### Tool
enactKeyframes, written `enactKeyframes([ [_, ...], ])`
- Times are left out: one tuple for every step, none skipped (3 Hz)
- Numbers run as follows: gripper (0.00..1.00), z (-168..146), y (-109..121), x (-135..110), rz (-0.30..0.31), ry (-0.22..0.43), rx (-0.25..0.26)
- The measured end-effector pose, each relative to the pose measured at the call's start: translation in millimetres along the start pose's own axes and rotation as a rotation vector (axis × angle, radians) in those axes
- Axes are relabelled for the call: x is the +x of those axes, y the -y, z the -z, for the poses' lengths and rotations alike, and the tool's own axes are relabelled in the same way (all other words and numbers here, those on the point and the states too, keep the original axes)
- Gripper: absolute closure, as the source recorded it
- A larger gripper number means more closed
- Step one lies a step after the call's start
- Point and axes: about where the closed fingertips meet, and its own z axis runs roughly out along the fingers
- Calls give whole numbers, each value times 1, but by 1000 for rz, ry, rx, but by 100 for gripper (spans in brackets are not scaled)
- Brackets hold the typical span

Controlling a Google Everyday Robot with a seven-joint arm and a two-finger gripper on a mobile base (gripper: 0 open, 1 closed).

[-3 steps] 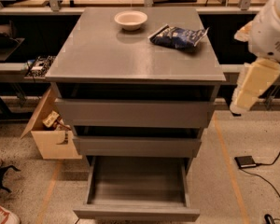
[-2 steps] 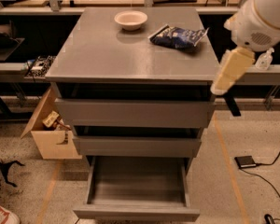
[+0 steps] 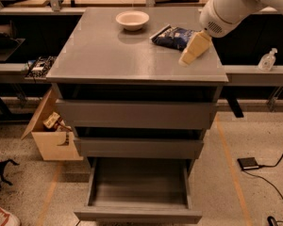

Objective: Place blue chip bag into bottom drawer

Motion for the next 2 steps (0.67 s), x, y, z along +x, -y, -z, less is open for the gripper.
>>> enactKeyframes([
  [0, 0, 0, 0, 1, 0, -1],
  [0, -19, 15, -1, -33, 13, 6],
])
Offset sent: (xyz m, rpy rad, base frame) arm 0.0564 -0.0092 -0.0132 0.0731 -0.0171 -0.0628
